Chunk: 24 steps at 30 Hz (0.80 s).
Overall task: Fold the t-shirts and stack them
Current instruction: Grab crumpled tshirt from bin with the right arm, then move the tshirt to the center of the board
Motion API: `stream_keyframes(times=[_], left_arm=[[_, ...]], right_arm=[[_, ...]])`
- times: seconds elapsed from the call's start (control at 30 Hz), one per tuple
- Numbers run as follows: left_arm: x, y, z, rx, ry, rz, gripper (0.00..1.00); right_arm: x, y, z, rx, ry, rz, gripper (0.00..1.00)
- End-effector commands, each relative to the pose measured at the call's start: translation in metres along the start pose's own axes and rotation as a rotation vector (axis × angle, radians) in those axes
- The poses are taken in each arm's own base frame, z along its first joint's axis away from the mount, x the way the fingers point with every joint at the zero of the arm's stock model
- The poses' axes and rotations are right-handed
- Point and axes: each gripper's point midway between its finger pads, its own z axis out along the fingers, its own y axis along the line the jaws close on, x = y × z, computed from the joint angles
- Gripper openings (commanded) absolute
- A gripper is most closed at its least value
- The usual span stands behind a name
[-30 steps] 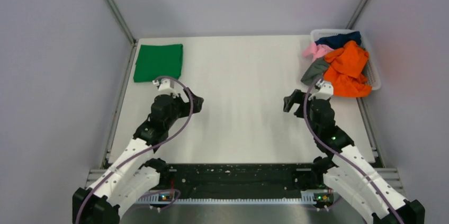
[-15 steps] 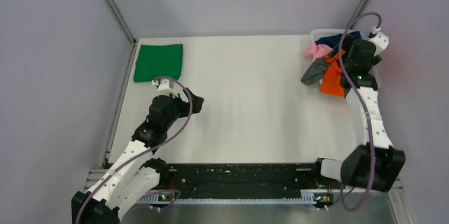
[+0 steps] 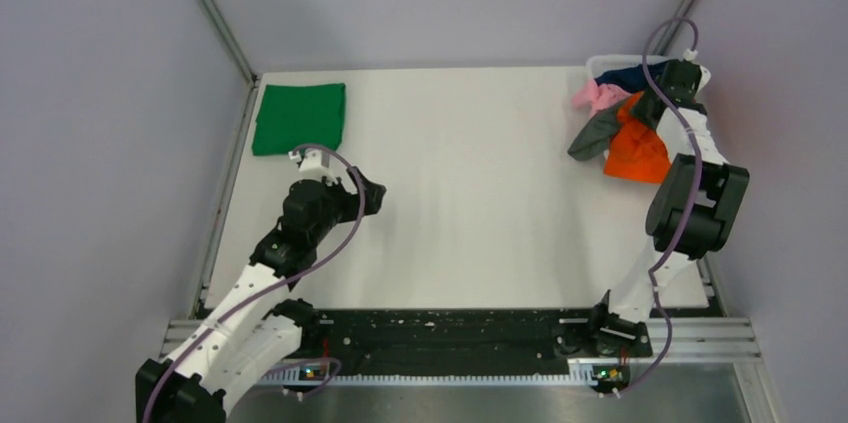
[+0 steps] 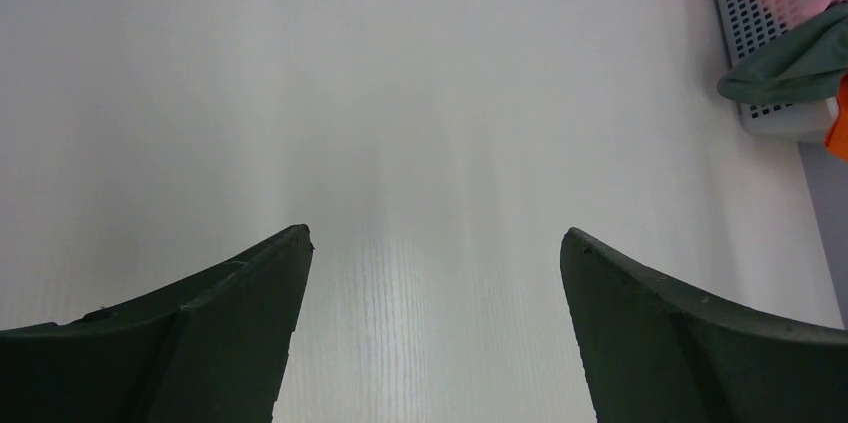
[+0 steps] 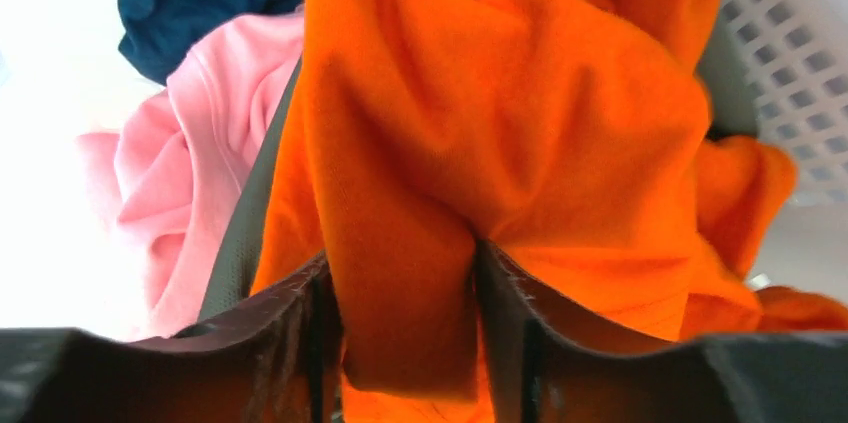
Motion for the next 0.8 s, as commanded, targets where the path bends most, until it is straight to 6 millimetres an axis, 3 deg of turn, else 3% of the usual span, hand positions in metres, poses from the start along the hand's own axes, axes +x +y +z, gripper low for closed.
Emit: stream_keyframes(times=[0.0, 0.03, 0.07, 0.17, 0.23, 0.37, 0.43, 0.53, 0.67, 0.77], left_arm=[[-0.011, -0.014, -0.004, 0.061, -0.033, 0.012, 0.99], [-0.010, -0.014, -0.004, 0.064, -0.035, 0.012, 0.99], [-0.010, -0.015, -0.004, 0.067, -0.035, 0.012, 0.99], [-0.010, -0.016, -0.004, 0.076, -0.035, 0.010, 0.99], [-0.009, -0.020, -0.005, 0.097, -0.026, 0.012, 0.99], [-0.009, -0.023, -0.007, 0.112, -0.030, 0.014, 0.99], [-0.010, -0.023, -0.009, 0.116, -0.035, 0.015, 0.99], [-0.011, -0.022, -0.009, 0.111, -0.044, 0.013, 0.99], [-0.011, -0.021, -0.008, 0.100, -0.039, 0.011, 0.99], [-0.012, -0.021, -0.009, 0.096, -0.032, 0.009, 0.99]], right_arm=[[-0.032, 0.019, -0.014, -0.080, -0.054, -0.041, 0.23], [-0.048, 0.023, -0.028, -0.095, -0.094, -0.045, 0.07], [-0.059, 0.026, -0.037, -0.104, -0.122, -0.048, 0.00], [-0.113, 0.045, -0.100, -0.190, -0.275, -0.055, 0.00], [-0.138, 0.064, -0.145, -0.296, -0.351, -0.061, 0.00], [-0.161, 0.099, -0.230, -0.499, -0.455, -0.088, 0.00], [-0.160, 0.124, -0.271, -0.631, -0.480, -0.120, 0.00], [-0.142, 0.176, -0.341, -0.923, -0.474, -0.197, 0.00], [-0.091, 0.248, -0.436, -1.331, -0.410, -0.308, 0.00], [-0.063, 0.278, -0.493, -1.585, -0.365, -0.337, 0.00]])
